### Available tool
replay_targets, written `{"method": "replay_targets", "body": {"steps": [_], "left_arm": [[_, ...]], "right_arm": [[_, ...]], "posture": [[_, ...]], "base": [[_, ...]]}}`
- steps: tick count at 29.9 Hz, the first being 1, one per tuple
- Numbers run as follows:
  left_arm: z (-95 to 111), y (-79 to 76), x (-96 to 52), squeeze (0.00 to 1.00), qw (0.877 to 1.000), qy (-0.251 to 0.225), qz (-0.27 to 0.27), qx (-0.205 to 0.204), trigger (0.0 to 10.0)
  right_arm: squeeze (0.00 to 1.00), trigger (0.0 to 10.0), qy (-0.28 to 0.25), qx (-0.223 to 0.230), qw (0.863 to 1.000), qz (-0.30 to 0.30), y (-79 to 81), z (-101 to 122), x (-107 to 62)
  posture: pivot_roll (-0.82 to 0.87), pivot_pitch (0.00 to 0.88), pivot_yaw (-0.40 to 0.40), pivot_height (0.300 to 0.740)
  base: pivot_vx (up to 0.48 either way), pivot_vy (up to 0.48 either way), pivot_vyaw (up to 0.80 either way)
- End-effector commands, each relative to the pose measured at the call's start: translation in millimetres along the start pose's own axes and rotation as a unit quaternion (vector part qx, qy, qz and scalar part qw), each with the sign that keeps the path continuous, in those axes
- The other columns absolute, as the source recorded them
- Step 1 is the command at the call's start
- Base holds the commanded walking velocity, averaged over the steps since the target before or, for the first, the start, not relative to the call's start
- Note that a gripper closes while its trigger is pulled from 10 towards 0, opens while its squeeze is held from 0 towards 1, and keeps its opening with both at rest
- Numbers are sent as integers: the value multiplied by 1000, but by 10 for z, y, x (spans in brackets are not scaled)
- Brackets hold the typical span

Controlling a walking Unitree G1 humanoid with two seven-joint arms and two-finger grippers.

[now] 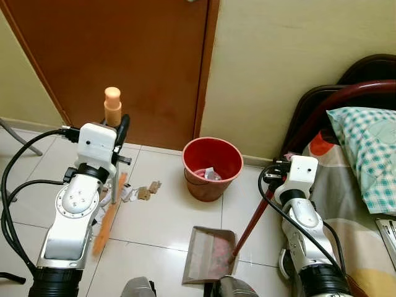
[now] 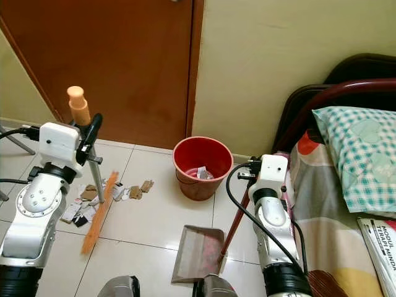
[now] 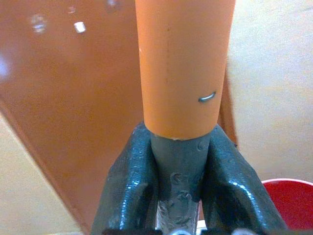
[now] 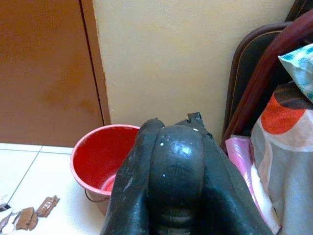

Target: Sweep floor

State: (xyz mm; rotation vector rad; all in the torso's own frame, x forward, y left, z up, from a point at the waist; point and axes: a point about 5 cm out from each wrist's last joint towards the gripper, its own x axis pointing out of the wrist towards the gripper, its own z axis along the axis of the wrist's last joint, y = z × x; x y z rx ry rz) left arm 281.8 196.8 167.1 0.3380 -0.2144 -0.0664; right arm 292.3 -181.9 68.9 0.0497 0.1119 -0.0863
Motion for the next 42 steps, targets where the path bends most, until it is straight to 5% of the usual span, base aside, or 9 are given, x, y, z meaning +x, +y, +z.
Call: {"method": "replay_targets", "body": {"steps": [1, 6, 10, 24, 29, 42], "left_arm": [[54, 170, -6, 0, 999, -11, 35, 38, 10000], [-159, 374, -87, 0, 994, 39, 89, 50, 10000], [-269, 352, -125, 0, 994, 62, 84, 44, 10000], [-583, -226, -198, 0, 985, 146, -85, -18, 10000], [-564, -316, -206, 0, 983, 143, -117, -19, 10000], [-14, -237, 82, 0, 997, 7, -64, -30, 10000]], "right_arm": [[0, 10000, -13, 0, 1000, -6, -24, 54, 27], [0, 10000, -13, 2, 1000, -7, -27, 55, 27], [0, 10000, -14, 2, 1000, -8, -31, 54, 29], [0, 10000, -14, -7, 1000, -5, -46, 69, 32], [0, 10000, -13, -7, 1000, -5, -47, 70, 33], [0, 10000, -13, -7, 1000, 1, -18, 80, 58]], "posture": [[56, 68, -45, 740], [54, 71, -45, 740], [48, 75, -44, 740], [28, 79, -46, 740], [28, 80, -47, 740], [31, 93, -51, 740]], "base": [[0, 0, 0], [0, 0, 0], [0, 0, 0], [0, 0, 0], [0, 0, 0], [0, 0, 0]]}}
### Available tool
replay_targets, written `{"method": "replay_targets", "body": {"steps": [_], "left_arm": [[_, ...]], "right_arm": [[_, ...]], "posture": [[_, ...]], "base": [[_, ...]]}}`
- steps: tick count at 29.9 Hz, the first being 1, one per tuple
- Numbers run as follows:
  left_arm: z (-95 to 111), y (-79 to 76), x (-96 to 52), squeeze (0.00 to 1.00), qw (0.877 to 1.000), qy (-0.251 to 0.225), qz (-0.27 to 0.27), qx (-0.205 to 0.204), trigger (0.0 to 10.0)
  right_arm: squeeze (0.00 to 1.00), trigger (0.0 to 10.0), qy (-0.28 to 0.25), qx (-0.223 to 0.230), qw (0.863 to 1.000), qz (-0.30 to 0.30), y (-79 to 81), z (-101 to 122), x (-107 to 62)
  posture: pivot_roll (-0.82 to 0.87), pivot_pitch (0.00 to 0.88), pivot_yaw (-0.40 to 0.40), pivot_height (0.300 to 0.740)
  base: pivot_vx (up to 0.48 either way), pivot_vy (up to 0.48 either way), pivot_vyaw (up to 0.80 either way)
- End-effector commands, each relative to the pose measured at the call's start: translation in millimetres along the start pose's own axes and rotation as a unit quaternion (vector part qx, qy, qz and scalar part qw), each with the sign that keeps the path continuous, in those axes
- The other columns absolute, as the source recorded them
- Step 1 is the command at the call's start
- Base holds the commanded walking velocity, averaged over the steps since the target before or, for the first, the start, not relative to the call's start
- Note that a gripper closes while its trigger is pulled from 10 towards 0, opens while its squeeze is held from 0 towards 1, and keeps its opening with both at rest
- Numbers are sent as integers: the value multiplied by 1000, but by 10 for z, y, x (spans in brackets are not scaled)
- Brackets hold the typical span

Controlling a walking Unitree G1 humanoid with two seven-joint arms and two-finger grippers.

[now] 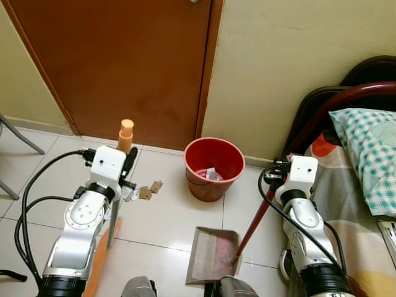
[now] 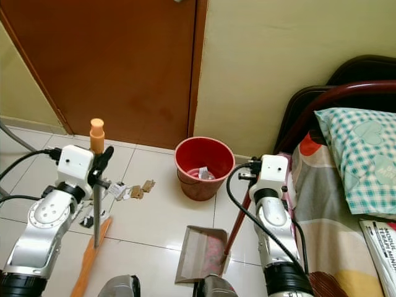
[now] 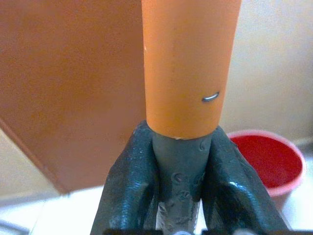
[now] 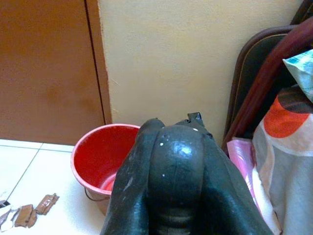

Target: Sweep floor

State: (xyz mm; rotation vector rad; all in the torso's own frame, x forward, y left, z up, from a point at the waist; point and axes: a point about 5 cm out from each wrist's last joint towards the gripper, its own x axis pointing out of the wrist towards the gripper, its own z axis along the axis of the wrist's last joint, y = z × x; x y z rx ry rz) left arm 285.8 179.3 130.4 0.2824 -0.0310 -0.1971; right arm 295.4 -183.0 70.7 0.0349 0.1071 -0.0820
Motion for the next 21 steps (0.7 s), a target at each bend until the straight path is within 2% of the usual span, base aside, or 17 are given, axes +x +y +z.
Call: {"method": "replay_targets", "body": {"steps": [1, 8, 13, 15, 17, 18, 21], "left_arm": [[319, 44, 66, 0, 997, -76, 13, 13, 10000], [466, 110, 119, 0, 993, -104, 38, 29, 10000], [538, 313, 42, 0, 987, -116, 97, 53, 10000], [468, 412, 0, 0, 985, -101, 123, 63, 10000], [439, 434, -11, 0, 985, -94, 128, 65, 10000], [355, 484, -38, 0, 985, -77, 138, 63, 10000], [244, 490, -57, 0, 987, -57, 134, 64, 10000]], "right_arm": [[0, 10000, -10, 0, 1000, -1, -9, 57, 31], [0, 10000, -11, 1, 1000, -2, -11, 62, 29], [0, 10000, -10, 1, 1000, -4, -20, 56, 25], [0, 10000, -10, 0, 1000, -3, -13, 57, 28], [0, 10000, -10, 0, 1000, -2, -13, 56, 28], [0, 10000, -10, 0, 1000, -2, -12, 57, 29], [0, 10000, -10, 0, 1000, -1, -11, 60, 32]], "posture": [[31, 93, -51, 740], [24, 94, -48, 740], [27, 98, -46, 740], [27, 98, -46, 740], [27, 98, -46, 740], [27, 98, -46, 740], [31, 98, -49, 740]], "base": [[0, 0, 0], [0, 0, 0], [0, 0, 0], [0, 0, 0], [0, 0, 0], [0, 0, 0], [0, 0, 0]]}}
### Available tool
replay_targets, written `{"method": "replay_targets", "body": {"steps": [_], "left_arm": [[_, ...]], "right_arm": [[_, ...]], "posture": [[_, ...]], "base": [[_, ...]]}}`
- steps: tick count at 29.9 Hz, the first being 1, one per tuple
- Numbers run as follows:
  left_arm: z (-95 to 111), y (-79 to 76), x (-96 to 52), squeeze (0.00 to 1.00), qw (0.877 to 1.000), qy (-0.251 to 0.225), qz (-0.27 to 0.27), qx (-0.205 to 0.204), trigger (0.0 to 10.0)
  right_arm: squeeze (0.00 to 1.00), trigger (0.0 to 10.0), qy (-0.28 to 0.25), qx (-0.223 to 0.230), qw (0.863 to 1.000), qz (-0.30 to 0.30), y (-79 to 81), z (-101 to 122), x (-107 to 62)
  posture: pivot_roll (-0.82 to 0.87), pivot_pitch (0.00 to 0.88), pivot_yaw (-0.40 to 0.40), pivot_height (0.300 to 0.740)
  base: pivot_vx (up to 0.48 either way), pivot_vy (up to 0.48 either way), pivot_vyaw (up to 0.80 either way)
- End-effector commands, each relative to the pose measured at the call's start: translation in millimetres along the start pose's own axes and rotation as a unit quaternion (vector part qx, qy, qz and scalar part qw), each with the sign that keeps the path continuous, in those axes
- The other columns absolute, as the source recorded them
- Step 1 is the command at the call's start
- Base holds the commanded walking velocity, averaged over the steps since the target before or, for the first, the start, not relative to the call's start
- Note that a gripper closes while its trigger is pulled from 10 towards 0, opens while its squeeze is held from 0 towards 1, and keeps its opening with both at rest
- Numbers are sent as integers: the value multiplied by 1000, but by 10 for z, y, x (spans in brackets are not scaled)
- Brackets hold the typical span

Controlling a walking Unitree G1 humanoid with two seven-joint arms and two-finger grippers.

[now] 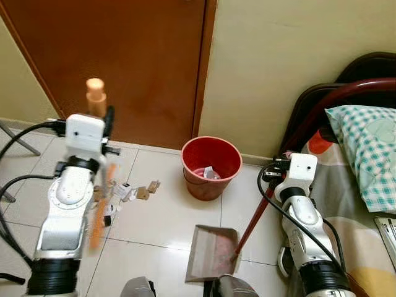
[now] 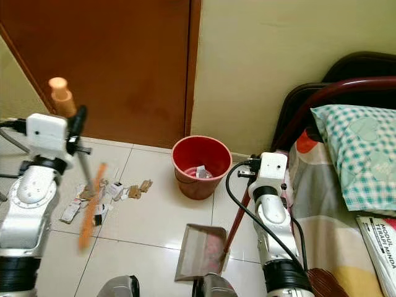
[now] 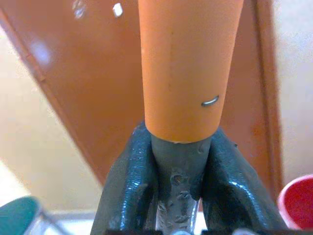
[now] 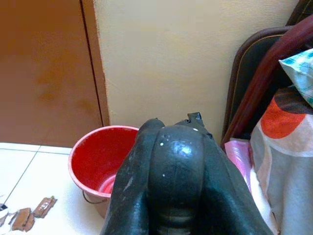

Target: Sweep floor

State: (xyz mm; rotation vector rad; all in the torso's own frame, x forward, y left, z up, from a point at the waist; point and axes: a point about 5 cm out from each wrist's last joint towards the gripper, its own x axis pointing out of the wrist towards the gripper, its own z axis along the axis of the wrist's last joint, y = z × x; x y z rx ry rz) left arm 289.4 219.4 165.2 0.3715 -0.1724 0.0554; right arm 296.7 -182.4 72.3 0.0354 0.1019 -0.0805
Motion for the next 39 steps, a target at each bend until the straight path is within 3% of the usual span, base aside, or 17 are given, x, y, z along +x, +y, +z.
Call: {"method": "replay_targets", "body": {"steps": [1, 3, 5, 11, 21, 26, 28, 34, 37, 38, 39], "left_arm": [[-25, -3, -22, 0, 1000, -4, -4, 12, 10000], [-236, -138, -66, 0, 998, 31, -49, 14, 10000], [-287, -199, -74, 0, 997, 40, -68, 12, 10000], [-343, -344, -61, 0, 992, 46, -114, 4, 10000], [-411, -626, -101, 0, 970, 74, -231, -22, 10000], [-296, -903, -229, 0, 942, 87, -310, -101, 10000], [-183, -1074, -309, 0, 921, 86, -350, -148, 10000], [-96, -1213, -404, 0, 899, 85, -390, -180, 10000], [-29, -1230, -409, 0, 895, 80, -392, -197, 10000], [78, -1144, -319, 0, 912, 54, -362, -186, 10000], [125, -1098, -277, 0, 920, 42, -347, -180, 10000]], "right_arm": [[0, 10000, -8, -1, 1000, -2, -17, 46, 26], [0, 10000, -9, -1, 1000, -1, -13, 51, 32], [0, 10000, -9, -2, 1000, -1, -14, 53, 35], [0, 10000, -10, -3, 1000, -2, -15, 54, 42], [0, 10000, -10, -5, 1000, 0, -3, 62, 51], [0, 10000, -7, -7, 1000, 1, -8, 54, 59], [0, 10000, -8, -18, 1000, -2, -22, 76, 95], [0, 10000, -18, -32, 999, -10, -53, 145, 168], [0, 10000, -22, -38, 999, -12, -47, 194, 233], [0, 10000, -24, -41, 999, -11, -31, 212, 263], [0, 10000, -25, -41, 999, -11, -26, 217, 272]], "posture": [[31, 98, -49, 740], [28, 97, -49, 740], [29, 94, -51, 740], [29, 92, -55, 740], [25, 89, -55, 740], [27, 96, -58, 740], [27, 97, -57, 740], [26, 101, -58, 740], [26, 101, -58, 740], [32, 106, -58, 740], [36, 108, -59, 740]], "base": [[0, 0, 0], [0, 0, 0], [0, 0, 0], [0, 0, 0], [0, 0, 0], [0, 0, 0], [0, 0, 0], [0, 0, 0], [0, 0, 0], [0, 0, 0], [0, 0, 0]]}}
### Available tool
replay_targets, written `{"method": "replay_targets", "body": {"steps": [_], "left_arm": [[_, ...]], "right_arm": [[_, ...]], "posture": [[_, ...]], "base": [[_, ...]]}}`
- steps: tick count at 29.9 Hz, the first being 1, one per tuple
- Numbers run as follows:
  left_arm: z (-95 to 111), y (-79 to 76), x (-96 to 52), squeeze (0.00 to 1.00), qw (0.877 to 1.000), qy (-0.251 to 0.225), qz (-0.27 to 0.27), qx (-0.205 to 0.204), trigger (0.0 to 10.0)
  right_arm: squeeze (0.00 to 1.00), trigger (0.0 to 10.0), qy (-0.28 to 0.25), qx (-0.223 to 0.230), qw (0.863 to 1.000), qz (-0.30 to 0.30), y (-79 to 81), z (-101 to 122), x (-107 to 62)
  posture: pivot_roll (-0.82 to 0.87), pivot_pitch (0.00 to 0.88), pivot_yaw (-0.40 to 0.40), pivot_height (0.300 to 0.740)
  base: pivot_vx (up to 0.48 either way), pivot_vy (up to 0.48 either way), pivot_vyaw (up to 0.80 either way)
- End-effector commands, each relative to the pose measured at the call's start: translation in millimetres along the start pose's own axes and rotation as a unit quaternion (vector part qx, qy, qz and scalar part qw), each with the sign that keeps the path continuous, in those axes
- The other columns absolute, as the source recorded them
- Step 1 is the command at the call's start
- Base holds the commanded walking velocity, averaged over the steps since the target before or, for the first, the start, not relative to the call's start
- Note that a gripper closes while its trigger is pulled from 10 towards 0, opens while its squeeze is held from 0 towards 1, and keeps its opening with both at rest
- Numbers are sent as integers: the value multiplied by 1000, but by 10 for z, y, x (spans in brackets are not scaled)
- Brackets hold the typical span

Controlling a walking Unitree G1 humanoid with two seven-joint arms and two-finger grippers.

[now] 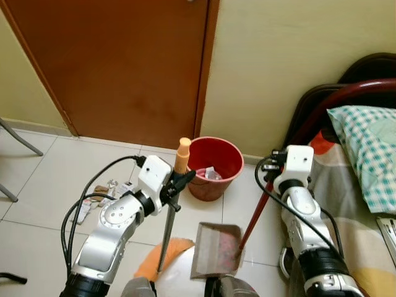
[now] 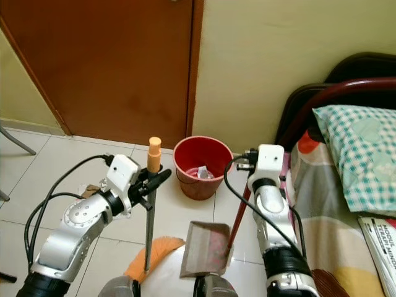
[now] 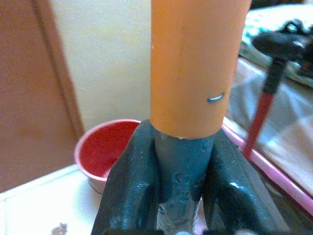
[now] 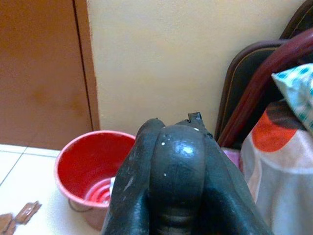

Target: Sweep floor

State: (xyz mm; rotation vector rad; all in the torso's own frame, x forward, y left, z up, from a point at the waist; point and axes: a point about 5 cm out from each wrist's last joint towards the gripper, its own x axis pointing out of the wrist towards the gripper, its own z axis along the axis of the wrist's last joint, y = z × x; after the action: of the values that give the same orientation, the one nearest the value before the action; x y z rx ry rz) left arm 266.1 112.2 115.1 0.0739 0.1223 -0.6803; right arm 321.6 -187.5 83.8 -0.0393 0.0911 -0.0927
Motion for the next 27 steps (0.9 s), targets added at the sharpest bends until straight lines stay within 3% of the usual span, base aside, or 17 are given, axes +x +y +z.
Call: {"method": "replay_targets", "body": {"steps": [1, 3, 8, 21, 27], "left_arm": [[218, 51, 1, 0, 999, -48, 24, 5, 10000], [425, 296, -26, 0, 990, -85, 94, 57, 10000], [619, 591, -151, 0, 970, -120, 179, 114, 10000], [795, 700, -225, 0, 950, -165, 231, 130, 10000], [461, 858, -244, 0, 953, -99, 248, 141, 10000]], "right_arm": [[0, 10000, -18, -5, 1000, -3, -2, 78, 38], [0, 10000, -18, -5, 1000, -1, 13, 69, 45], [0, 10000, -14, -6, 1000, 3, 49, 17, 18], [0, 10000, -13, -6, 1000, 2, 37, -21, -2], [0, 10000, -13, -6, 1000, 3, 49, -21, 3]], "posture": [[36, 108, -59, 740], [40, 108, -60, 740], [43, 113, -59, 740], [37, 124, -54, 740], [33, 117, -54, 740]], "base": [[0, 0, 0], [0, 0, 0], [0, 0, 0], [0, 0, 0], [0, 0, 0]]}}
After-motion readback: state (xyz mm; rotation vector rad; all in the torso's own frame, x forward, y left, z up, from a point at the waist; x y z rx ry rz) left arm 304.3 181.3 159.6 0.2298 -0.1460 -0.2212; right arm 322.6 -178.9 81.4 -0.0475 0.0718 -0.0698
